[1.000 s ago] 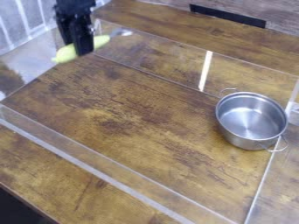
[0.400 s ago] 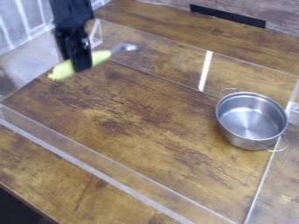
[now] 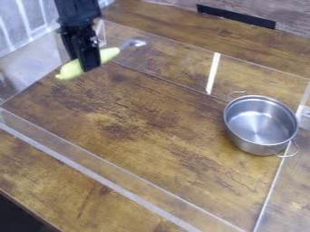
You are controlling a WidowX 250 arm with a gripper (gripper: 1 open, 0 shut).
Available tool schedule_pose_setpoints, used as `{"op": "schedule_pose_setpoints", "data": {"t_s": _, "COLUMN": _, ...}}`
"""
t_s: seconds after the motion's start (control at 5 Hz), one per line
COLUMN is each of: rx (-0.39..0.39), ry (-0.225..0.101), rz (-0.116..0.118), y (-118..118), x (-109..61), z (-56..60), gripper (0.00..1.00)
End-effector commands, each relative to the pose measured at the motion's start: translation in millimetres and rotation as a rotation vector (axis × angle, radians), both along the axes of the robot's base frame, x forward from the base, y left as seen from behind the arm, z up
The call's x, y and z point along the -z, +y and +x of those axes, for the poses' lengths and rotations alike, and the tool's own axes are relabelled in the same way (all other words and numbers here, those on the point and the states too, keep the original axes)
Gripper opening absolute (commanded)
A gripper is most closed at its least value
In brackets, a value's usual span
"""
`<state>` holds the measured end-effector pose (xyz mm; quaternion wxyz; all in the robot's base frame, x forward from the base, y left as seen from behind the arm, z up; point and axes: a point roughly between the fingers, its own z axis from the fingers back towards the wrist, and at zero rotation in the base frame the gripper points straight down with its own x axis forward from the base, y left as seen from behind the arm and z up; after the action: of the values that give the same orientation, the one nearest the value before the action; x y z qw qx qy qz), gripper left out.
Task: Move the green spoon to the left
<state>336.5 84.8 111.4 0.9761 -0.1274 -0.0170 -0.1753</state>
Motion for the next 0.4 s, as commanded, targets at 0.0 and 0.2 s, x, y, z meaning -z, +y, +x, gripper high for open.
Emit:
{"op": "schedule_pose_setpoints", "data": {"t_s": 0.0, "rx": -0.059, "ry": -0.079, "rz": 0.014, "y": 7.4, "x": -28.7, "z": 0.2, "gripper": 0.0}}
{"op": "schedule_pose_setpoints", "data": {"t_s": 0.2, "rx": -0.116, "ry": -0.073, "rz": 0.007, "y": 12.3, "x": -22.8, "z": 1.3, "gripper": 1.0}}
